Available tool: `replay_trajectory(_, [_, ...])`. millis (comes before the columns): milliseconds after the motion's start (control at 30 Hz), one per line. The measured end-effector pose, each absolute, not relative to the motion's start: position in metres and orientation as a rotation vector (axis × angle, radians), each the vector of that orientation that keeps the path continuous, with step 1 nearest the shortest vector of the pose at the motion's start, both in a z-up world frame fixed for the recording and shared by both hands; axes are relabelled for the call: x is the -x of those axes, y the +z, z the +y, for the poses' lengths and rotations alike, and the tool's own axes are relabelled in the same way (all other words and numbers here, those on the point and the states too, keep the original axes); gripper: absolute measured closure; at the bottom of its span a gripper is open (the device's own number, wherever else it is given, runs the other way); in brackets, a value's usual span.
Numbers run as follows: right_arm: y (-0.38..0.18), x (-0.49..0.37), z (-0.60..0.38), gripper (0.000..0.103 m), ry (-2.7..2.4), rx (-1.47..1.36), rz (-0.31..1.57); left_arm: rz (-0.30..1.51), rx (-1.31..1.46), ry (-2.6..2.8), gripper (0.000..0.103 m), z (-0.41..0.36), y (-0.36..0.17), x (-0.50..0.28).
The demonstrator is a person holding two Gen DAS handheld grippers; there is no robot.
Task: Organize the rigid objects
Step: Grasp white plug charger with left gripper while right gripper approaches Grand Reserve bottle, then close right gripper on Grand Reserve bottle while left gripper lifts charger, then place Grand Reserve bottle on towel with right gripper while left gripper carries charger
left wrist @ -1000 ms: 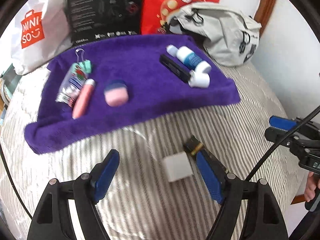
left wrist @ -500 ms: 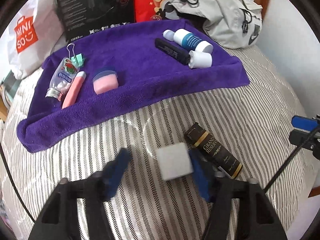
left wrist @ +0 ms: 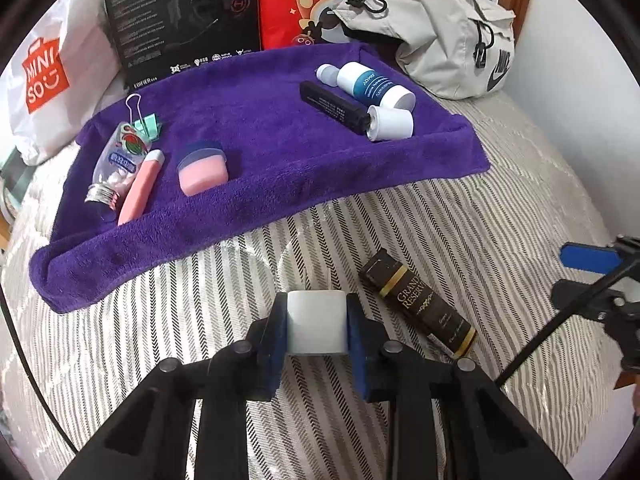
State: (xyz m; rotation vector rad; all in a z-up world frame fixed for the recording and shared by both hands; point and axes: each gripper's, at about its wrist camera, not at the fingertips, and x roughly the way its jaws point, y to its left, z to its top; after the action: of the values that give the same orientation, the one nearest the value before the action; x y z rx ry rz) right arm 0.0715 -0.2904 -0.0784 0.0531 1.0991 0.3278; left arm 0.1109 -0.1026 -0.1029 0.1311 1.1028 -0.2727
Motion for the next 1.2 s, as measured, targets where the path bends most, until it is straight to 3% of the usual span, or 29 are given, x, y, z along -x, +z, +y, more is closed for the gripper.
replay_trajectory(467, [-0.099,-0.088,-0.208,0.055,0.493,0.054,1.062,1.115,-0.081,-0.098,0.077,-0.016,-0.098,-0.104])
replay_trajectory(833, [-0.111,-0.087,-0.186,0.058,0.468,0.242,0.982,1.103,-0.069,-0.094,0.077,-0.008,-0.098,-0.101])
replay_trajectory(867, [-0.111,-0.087,-0.188,0.060,0.475,0.242,0.980,1.102,-0.064,-0.096,0.077,-0.008,-0.098,-0.102])
replay_trajectory(900, [-0.110,-0.088,-0.189,0.076,0.472,0.251,0.979,1.101,-0.061,-0.098,0.077,-0.007,-0.098,-0.101])
replay_trajectory(933, [-0.109,-0.089,-0.192,0.080,0.463,0.244,0.987,1.101,-0.063,-0.100,0.077,-0.007,-0.098,-0.100])
replay_trajectory(1200, [-0.110,-0.085,-0.191,0.080,0.438,0.265,0.990,1.091,-0.075,-0.087,0.077,-0.009,-0.098,-0.099])
